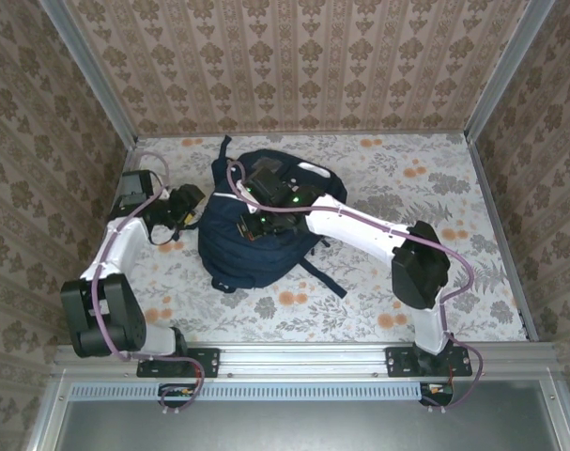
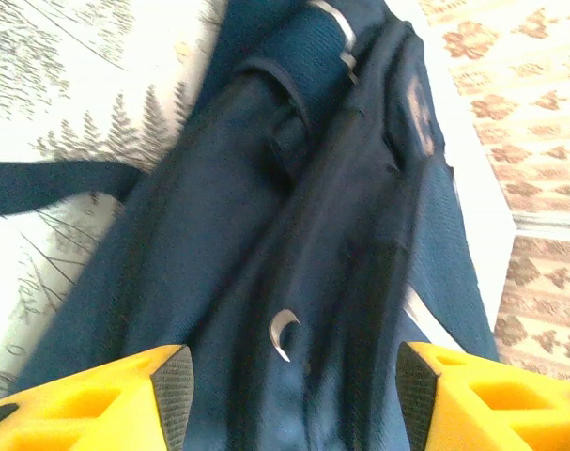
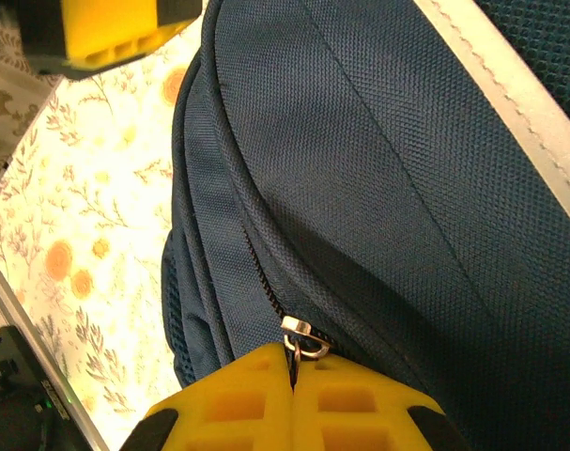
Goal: Pack books, pencil case, and school supplies into a backpack
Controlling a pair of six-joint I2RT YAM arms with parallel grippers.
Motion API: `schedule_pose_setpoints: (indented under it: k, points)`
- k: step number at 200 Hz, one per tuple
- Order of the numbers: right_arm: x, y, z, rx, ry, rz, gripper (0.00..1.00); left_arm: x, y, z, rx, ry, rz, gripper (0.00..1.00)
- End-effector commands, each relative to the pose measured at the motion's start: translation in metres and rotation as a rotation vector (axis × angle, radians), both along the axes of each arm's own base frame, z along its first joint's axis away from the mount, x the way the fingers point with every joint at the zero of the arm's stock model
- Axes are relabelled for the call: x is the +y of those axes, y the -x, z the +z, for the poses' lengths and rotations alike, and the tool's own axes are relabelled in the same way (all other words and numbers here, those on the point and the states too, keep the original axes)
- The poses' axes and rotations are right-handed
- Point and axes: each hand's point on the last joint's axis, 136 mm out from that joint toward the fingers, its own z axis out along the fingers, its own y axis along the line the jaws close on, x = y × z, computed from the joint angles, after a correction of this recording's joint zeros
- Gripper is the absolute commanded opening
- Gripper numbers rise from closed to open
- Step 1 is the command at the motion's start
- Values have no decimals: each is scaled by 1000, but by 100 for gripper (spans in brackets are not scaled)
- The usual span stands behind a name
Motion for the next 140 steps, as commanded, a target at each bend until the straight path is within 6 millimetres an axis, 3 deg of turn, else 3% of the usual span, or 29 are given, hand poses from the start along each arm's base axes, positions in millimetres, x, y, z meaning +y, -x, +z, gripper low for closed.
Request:
schedule_pose_setpoints:
  k: [1, 27, 50, 74, 140]
  points:
    - [15, -4, 15, 5, -70, 14, 0, -17, 16, 12, 11, 103, -26, 54]
    - [17, -4, 9, 22, -69, 10, 0, -26, 23, 26, 9, 111, 1, 46]
    - [17, -5, 6, 30, -67, 0, 0, -34, 25, 25, 24, 85, 23, 44]
    - [18, -6, 7, 33, -71, -6, 0, -43, 28, 14, 67, 92, 22, 44]
    - [15, -6, 9, 27, -65, -15, 0, -42, 28, -8, 123, 110, 105, 47]
